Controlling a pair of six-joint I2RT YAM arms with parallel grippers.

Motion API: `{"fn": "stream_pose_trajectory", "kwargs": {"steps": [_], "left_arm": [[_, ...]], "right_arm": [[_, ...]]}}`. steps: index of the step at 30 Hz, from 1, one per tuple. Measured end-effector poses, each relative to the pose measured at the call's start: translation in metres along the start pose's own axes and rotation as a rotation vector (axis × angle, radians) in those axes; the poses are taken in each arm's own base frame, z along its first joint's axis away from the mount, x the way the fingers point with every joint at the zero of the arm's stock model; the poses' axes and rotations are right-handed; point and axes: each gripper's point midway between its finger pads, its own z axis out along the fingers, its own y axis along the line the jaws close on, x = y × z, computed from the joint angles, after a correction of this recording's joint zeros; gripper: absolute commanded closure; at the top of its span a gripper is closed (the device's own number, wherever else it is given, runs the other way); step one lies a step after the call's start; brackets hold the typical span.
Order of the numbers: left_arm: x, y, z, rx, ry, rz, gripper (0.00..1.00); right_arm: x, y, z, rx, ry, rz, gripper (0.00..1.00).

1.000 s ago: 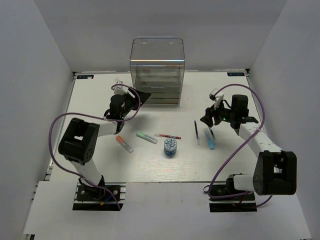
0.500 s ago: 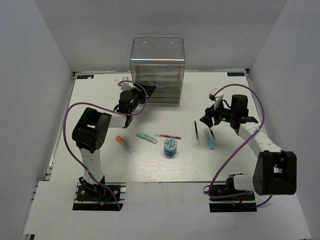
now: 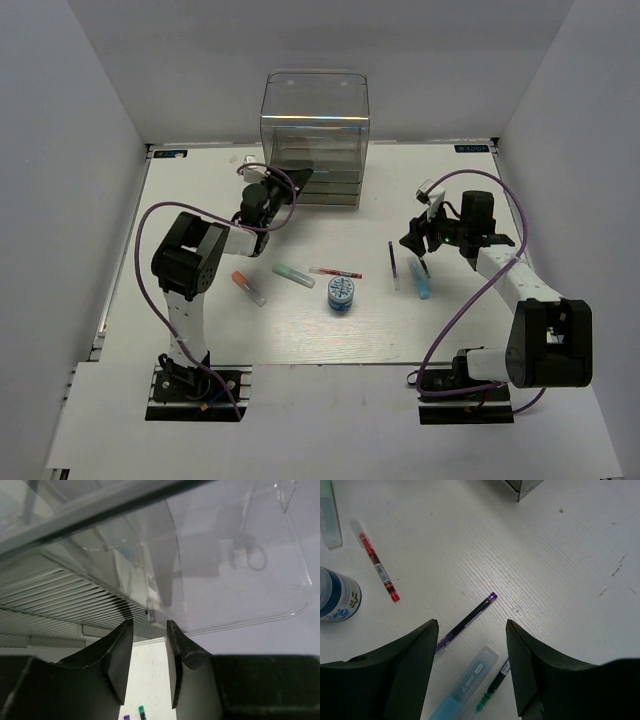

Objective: Sort the stationery into containers
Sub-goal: Open the storage box at the corner of the board.

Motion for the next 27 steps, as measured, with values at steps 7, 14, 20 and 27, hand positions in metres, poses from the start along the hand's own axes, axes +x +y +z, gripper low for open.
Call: {"fn": "stream_pose_trajectory", "kwargs": {"steps": [7,14,20,27], "left_arm": [[-0.005,-0.007,0.002,0.020,-0.035,-0.057,0.78],[-0.004,-0.008,0.001,0.026,-0.039,-0.094,1.00],[-0.004,-0.008,-0.001,0.032,-0.047,-0.100,1.00],[-0.002,-0.010,-0.010,0.036,-0.035,-0.076,1.00]], "right_arm": [[0.001,0.002,0.000,-0.014,-0.001,-0.027,0.33],[0.017,0.031,-0.002,-0.106,0.007,-0.156,0.32],[0.025,0.053,-0.004,-0.168,0.013,-0.241,0.32],[0.022,0.064,-0.002,-0.201,0.005,-0.302,0.32]]}}
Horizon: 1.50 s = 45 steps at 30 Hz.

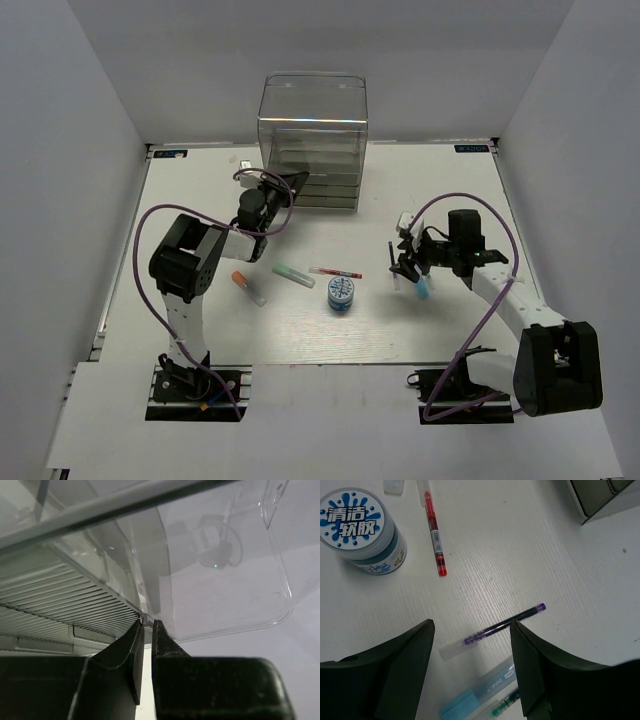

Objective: Sort the stationery into containers
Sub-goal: Open the storage box at the corner of the board.

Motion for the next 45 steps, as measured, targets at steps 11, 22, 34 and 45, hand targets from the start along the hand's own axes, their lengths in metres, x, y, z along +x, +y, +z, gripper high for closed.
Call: {"fn": "stream_pose_trajectory", "kwargs": {"steps": [11,22,34,45], "left_arm": [[0.004,-0.012,-0.009,0.009,0.041,0.045,1.00],[0.005,-0.032,-0.015,0.041,0.073,0.057,1.00],[-0.001,-0.067,-0.020,0.117,0.074,0.065,1.00],[-0.002,-0.073,-0.021,0.133,0.071,0.072,1.00]], "right_arm": [[-0.008,0.019,0.009,-0.075,-0.009,-0.075,0.30],[-0.009,0.030,0.014,-0.110,-0.005,-0.099,0.26],[-0.020,0.053,0.025,-0.234,-0.054,-0.209,0.10],[-0.020,0.082,0.055,-0.409,-0.029,-0.272,0.10]]}}
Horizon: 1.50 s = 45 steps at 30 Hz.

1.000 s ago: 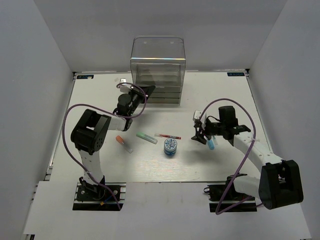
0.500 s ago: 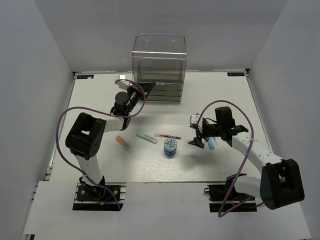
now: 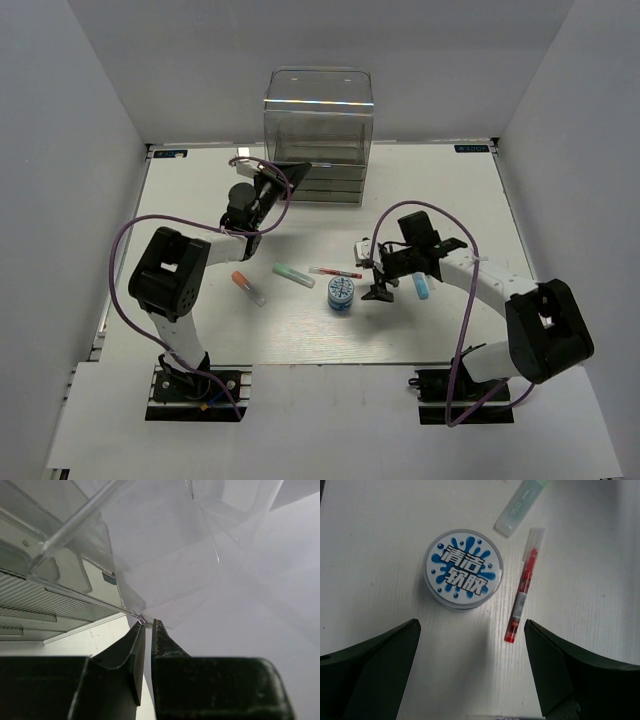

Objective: Sort the stationery into containers
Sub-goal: Open the storage box at the corner of the board, then pick up the stationery from the center of the board.

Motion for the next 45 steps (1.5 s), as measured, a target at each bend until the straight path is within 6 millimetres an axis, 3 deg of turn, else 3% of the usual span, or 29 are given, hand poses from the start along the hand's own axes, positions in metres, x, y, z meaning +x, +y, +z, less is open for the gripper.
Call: {"fn": "stream_pose_trajectory", "kwargs": {"steps": [11,22,27,31,32,39,42,45], "left_arm": [[-0.001,-0.007,-0.001,0.017,0.005,0.003,1.00],[-0.001,-0.009,-0.001,0.022,0.006,0.003,1.00],[-0.002,-0.013,-0.001,0.030,0.006,0.005,1.00],[-0.003,-0.017,-0.002,0.041,0.004,0.007,1.00],[-0.003,-0.017,-0.002,0.041,0.004,0.007,1.00],[-0.003,-0.018,-0.002,0.042,0.004,0.007,1.00],[-0.003,-0.019,-0.002,0.046,0.002,0.008,1.00],[-0.004,-0.019,-0.002,0.048,0.002,0.008,1.00]], "right_arm": [[-0.008,0.018,0.030,-0.105,0.010,-0.019,0.10],[-0.002,0.011,0.047,-0.088,0.050,-0.012,0.10],[-0.006,0.011,0.052,-0.091,0.048,-0.017,0.15],[-0.013,0.010,0.054,-0.091,0.038,-0.030,0.30],[-0.014,0.010,0.055,-0.092,0.037,-0.028,0.41],[-0.015,0.011,0.056,-0.091,0.043,-0.023,0.78],[-0.016,0.010,0.056,-0.088,0.051,-0.025,0.84],[-0.018,0.004,0.055,-0.073,0.061,-0.029,0.84]]}}
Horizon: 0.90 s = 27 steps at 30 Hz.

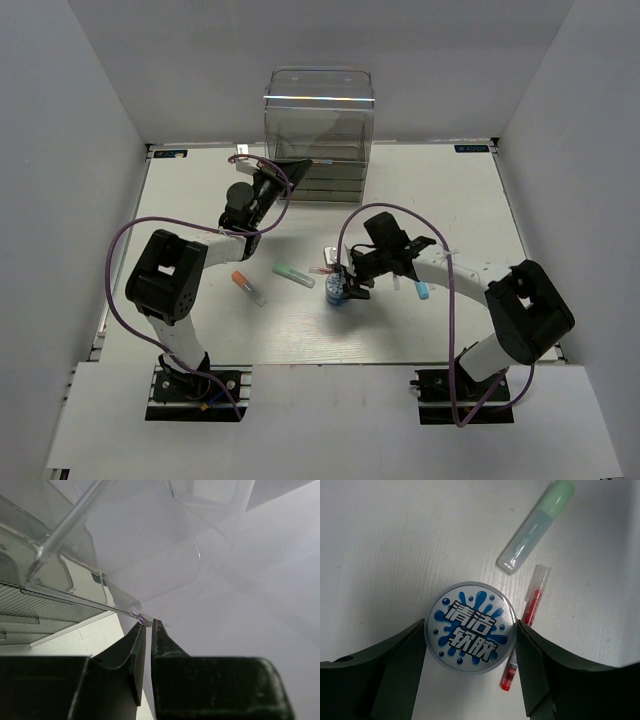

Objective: Sort the stationery into containers
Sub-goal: Pick up the stationery from the center of the board, then place the stationery in the storage box.

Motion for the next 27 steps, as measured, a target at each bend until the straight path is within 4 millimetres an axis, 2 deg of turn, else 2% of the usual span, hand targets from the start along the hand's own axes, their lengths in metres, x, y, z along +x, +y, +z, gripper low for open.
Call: {"fn": "stream_pose_trajectory", "kwargs": {"steps": [3,7,12,16,20,27], "left_arm": [[0.000,-0.001,0.000,0.002,0.000,0.000,1.00],[-0.001,-0.004,0.000,0.009,-0.001,0.001,1.00],[-0.002,-0.008,-0.001,0.016,-0.002,0.002,1.00],[-0.002,-0.008,-0.001,0.016,-0.002,0.001,1.00],[-0.002,-0.008,-0.001,0.016,-0.001,0.001,1.00],[-0.002,-0.010,-0.001,0.023,-0.001,-0.003,1.00]], "right_arm": [[-0.009,-0.010,-0.006,0.033,0.001,-0.019,0.87],[-0.032,-0.025,-0.024,0.121,-0.022,-0.088,0.88],[-0.061,-0.068,-0.047,0.339,-0.048,-0.214,0.93],[-0.062,-0.103,-0.060,0.518,-0.022,-0.263,0.99],[-0.060,-0.132,-0.069,0.651,0.000,-0.283,1.00],[-0.060,-0.164,-0.079,0.813,-0.007,-0.313,1.00]]}}
